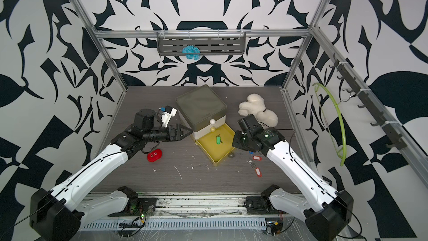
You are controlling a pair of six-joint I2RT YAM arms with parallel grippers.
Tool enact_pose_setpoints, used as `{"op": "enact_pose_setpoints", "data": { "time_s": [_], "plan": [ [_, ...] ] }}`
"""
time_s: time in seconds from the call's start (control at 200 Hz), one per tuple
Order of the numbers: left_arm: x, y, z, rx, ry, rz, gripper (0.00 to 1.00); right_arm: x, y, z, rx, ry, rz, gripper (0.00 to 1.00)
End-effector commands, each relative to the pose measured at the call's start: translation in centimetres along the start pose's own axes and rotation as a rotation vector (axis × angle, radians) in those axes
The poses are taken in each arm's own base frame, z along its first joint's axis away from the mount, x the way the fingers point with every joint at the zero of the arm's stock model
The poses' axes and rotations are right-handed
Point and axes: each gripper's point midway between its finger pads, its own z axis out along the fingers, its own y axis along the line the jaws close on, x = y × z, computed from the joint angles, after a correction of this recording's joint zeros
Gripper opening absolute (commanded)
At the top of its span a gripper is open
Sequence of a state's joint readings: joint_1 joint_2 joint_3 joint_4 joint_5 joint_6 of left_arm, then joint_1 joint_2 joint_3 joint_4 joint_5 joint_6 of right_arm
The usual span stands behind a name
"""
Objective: Take the keys out of the drawer
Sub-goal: Pick up the key from the drawer, then place the key at the center of the board.
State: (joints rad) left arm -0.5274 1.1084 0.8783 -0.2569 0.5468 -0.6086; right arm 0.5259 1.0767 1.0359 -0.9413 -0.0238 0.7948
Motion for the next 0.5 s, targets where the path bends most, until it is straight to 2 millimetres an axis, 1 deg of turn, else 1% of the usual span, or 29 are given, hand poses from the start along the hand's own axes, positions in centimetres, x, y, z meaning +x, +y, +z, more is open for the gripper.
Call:
{"op": "enact_pose_setpoints", "data": {
  "time_s": [0.0,0.13,0.215,0.495],
  "plan": [
    [0.4,-0.9,0.2,0.034,0.019,0.047,0.99,1.1,-1.9,-1.7,0.075,0.023,0.042,0.00],
    [0.9,-1.4,0.3,0.045,0.027,0.084,0.99,2.3,-3.1,-2.4,0.109,0.052,0.064,0.00],
    [1.2,-1.4,0.4,0.038,0.032,0.091,0.99,3.1,-3.9,-2.5,0.135,0.077,0.066,0.00],
    [2.6,-1.3,1.2,0.032,0.062,0.114,0.99,5.6,-6.2,-1.5,0.219,0.162,0.094,0.00]
  ]
}}
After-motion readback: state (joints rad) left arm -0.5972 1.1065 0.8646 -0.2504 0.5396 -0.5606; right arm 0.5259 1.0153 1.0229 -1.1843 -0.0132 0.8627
